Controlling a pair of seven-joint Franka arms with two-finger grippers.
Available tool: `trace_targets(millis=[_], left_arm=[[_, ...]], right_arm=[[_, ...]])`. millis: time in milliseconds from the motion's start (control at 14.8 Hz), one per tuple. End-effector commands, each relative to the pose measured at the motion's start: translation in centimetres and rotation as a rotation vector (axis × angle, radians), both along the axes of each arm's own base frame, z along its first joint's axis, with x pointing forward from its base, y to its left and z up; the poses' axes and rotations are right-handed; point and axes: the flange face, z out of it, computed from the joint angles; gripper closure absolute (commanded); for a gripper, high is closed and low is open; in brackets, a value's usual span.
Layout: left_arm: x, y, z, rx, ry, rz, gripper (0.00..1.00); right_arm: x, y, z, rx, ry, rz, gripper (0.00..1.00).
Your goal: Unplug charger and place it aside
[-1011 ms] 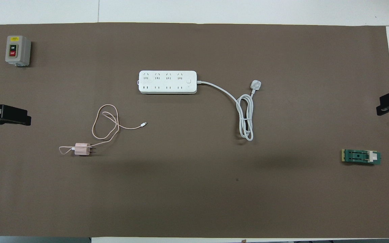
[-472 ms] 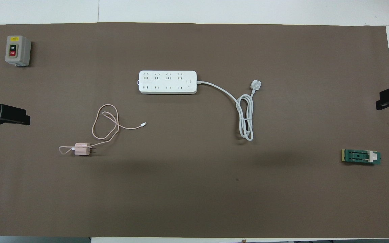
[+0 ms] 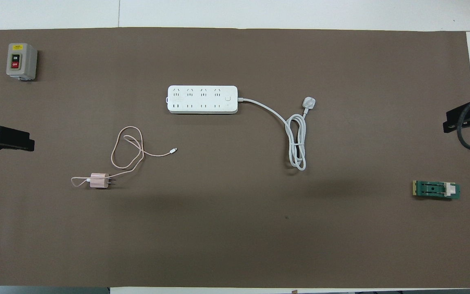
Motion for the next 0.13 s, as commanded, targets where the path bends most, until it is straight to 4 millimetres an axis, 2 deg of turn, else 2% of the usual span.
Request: trace_targets(millis=[0, 67], left_arm=[[-0.16, 0.33, 0.56, 0.002, 0.012, -0.004, 0.00], [-0.16, 0.33, 0.56, 0.002, 0.012, -0.004, 0.00]], right_arm=[[-0.41, -0.34, -0.13, 0.016, 0.004, 0.022, 0.00], [-0.40, -0.34, -0.06, 0.015, 0.003, 0.022, 0.00]])
